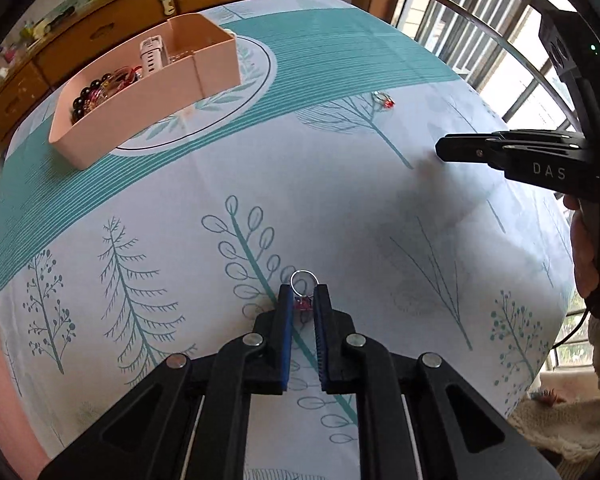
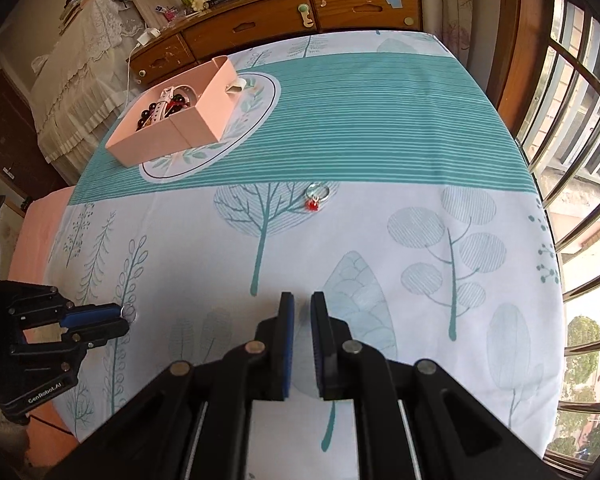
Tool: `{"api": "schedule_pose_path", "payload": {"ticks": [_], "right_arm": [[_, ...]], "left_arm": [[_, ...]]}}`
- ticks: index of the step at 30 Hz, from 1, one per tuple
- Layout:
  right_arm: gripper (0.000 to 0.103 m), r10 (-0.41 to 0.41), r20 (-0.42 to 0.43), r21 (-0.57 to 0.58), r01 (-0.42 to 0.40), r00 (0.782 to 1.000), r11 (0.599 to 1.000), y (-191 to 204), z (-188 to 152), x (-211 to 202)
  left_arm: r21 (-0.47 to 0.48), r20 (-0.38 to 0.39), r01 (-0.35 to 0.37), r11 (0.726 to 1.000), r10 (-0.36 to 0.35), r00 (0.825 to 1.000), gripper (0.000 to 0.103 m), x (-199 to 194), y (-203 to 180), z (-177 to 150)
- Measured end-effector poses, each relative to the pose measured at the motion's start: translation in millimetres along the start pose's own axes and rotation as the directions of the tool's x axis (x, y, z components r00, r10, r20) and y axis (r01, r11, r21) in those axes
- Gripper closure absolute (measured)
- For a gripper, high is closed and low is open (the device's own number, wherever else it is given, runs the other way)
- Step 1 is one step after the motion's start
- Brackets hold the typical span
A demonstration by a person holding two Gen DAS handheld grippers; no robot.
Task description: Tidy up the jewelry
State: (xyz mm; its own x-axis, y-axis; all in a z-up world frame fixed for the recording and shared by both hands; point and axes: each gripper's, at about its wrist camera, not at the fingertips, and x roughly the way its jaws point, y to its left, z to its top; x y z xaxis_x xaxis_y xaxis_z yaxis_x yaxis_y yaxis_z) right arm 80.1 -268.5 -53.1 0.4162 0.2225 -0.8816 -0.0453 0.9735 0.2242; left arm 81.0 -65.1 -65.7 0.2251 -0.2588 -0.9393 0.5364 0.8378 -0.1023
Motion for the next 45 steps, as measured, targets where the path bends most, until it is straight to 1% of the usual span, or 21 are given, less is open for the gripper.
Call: {"api": "schedule_pose_path", "payload": {"ticks": [2, 4, 5, 6, 8, 13, 17, 23, 25, 26, 27, 28, 29, 30, 32, 35, 37, 40, 42, 45], "right_arm": [[0.094, 0.002, 0.000, 0.012, -0.002, 1.000, 1.000, -0.9, 9.8, 4.7], [0.093, 0.001, 0.000, 0.018, -0.001, 1.000, 1.000, -1.0, 16.2, 7.7], [0.087, -0.007, 0.004, 0.020, 0.007, 1.000, 1.000, -1.2, 18.1, 8.8], [0.079, -0.012, 0.009, 0.020, 0.012, 1.000, 1.000, -1.1, 19.2, 9.6], [0.076, -0.018, 0.009, 0.017, 0.018, 1.000, 1.000, -0.2, 20.1, 12.7], [0.076, -0.060, 0.028, 0.000, 0.060, 0.998, 0.998, 6.3, 25.4, 16.9], [0.076, -0.079, 0.055, 0.001, 0.079, 0.995, 0.997, 9.5, 29.8, 21.0], [0.076, -0.127, 0.082, -0.026, 0.129, 0.989, 0.991, 16.0, 30.8, 24.6], [0.076, -0.148, 0.092, -0.046, 0.152, 0.985, 0.987, 19.3, 30.0, 25.6], [0.078, -0.166, 0.097, -0.058, 0.172, 0.981, 0.983, 20.7, 29.6, 26.1], [0.085, -0.166, 0.097, -0.058, 0.172, 0.981, 0.983, 20.7, 29.6, 26.1], [0.087, -0.203, 0.109, -0.073, 0.212, 0.973, 0.975, 22.9, 28.7, 26.9], [0.091, -0.206, 0.113, -0.076, 0.215, 0.972, 0.974, 22.7, 28.6, 27.0], [0.094, -0.206, 0.116, -0.077, 0.216, 0.972, 0.973, 22.7, 28.4, 27.0], [0.095, -0.210, 0.120, -0.084, 0.221, 0.970, 0.972, 22.9, 28.0, 26.8], [0.095, -0.190, 0.119, -0.090, 0.202, 0.974, 0.975, 24.4, 27.3, 26.6], [0.096, -0.145, 0.126, -0.090, 0.157, 0.981, 0.984, 29.6, 28.8, 20.7], [0.096, -0.067, 0.160, -0.102, 0.084, 0.985, 0.991, 44.4, 37.0, 4.7], [0.095, -0.004, 0.190, -0.117, 0.027, 0.982, 0.993, 57.8, 47.5, -8.0], [0.095, 0.078, 0.236, -0.134, -0.047, 0.969, 0.990, 79.1, 70.3, -24.0]], "left_arm": [[-0.051, -0.002, 0.009, 0.999, -0.009, 1.000, 0.095, 4.3, 8.3, 5.3], [-0.082, 0.003, 0.025, 0.996, -0.025, 1.000, 0.095, 6.0, 15.7, 8.8], [-0.091, 0.002, 0.025, 0.996, -0.025, 1.000, 0.095, 6.6, 18.7, 9.8], [-0.101, 0.003, 0.029, 0.994, -0.029, 1.000, 0.095, 6.8, 23.0, 10.6], [-0.121, 0.006, 0.036, 0.992, -0.035, 0.999, 0.095, 7.7, 29.6, 12.4], [-0.134, 0.013, 0.045, 0.990, -0.044, 0.999, 0.095, 7.6, 37.1, 12.2], [-0.135, 0.018, 0.046, 0.990, -0.044, 0.999, 0.095, 9.1, 33.2, 6.7], [-0.153, 0.024, 0.070, 0.986, -0.068, 0.997, 0.095, 7.2, 40.1, 7.7], [-0.154, 0.025, 0.070, 0.986, -0.067, 0.997, 0.095, 7.5, 41.3, 7.7], [-0.155, 0.025, 0.071, 0.985, -0.068, 0.997, 0.095, 7.2, 41.1, 7.8], [-0.158, 0.025, 0.072, 0.985, -0.069, 0.997, 0.095, 7.2, 42.0, 7.6], [-0.161, 0.026, 0.071, 0.984, -0.067, 0.997, 0.095, 7.1, 43.1, 7.6], [-0.163, 0.027, 0.067, 0.984, -0.063, 0.998, 0.095, 7.0, 43.8, 7.9], [-0.167, 0.028, 0.066, 0.984, -0.062, 0.998, 0.095, 6.9, 45.2, 7.9], [-0.178, 0.028, 0.065, 0.982, -0.061, 0.998, 0.095, 6.2, 48.0, 7.8], [-0.193, 0.030, 0.056, 0.980, -0.051, 0.998, 0.095, 4.7, 53.5, 7.7], [-0.206, 0.037, 0.054, 0.977, -0.048, 0.998, 0.095, 0.9, 59.1, 9.0], [-0.230, 0.065, 0.042, 0.972, -0.027, 0.998, 0.095, -12.4, 69.6, 17.7], [-0.251, 0.094, 0.029, 0.968, -0.005, 0.996, 0.095, -25.2, 79.1, 28.8], [-0.282, 0.147, 0.002, 0.960, 0.042, 0.988, 0.095, -46.3, 96.6, 52.3]]}}
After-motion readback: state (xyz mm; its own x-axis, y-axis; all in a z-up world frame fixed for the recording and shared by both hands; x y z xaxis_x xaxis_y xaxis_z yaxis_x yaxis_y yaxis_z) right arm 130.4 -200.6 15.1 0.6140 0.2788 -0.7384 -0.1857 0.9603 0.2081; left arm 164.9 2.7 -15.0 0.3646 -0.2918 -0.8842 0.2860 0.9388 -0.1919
